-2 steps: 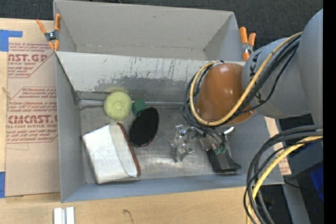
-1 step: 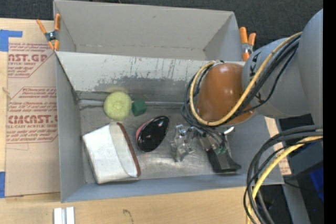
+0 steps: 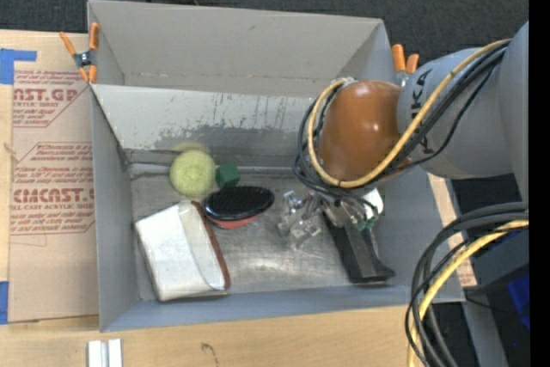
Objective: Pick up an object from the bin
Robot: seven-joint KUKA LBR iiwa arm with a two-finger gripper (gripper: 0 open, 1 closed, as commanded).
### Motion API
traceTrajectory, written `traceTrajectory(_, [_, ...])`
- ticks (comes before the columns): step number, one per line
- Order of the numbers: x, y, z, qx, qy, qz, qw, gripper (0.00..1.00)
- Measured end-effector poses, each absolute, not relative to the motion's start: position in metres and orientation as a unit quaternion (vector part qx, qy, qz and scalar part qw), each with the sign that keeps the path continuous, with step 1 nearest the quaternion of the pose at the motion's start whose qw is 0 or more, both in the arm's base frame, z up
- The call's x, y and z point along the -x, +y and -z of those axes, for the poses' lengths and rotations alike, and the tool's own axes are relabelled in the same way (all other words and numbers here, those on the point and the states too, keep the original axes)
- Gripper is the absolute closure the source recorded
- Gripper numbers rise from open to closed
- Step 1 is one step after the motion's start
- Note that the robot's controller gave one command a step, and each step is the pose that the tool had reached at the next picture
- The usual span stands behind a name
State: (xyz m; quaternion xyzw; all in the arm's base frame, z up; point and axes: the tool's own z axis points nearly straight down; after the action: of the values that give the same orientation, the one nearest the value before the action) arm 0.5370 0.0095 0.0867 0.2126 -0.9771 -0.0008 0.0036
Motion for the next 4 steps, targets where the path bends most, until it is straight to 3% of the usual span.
traceTrajectory(1, [-0.535, 0.036, -0.228, -0.436, -0.9, -0.001, -0.005, 0.0])
traceTrajectory(2, [-0.534, 0.036, -0.223, -0.435, -0.9, 0.001, -0.002, 0.0])
traceTrajectory(3, [-0.559, 0.077, -0.192, -0.441, -0.898, -0.002, -0.005, 0.0])
traceTrajectory(4, [-0.559, 0.086, -0.133, -0.446, -0.895, 0.002, -0.004, 0.0])
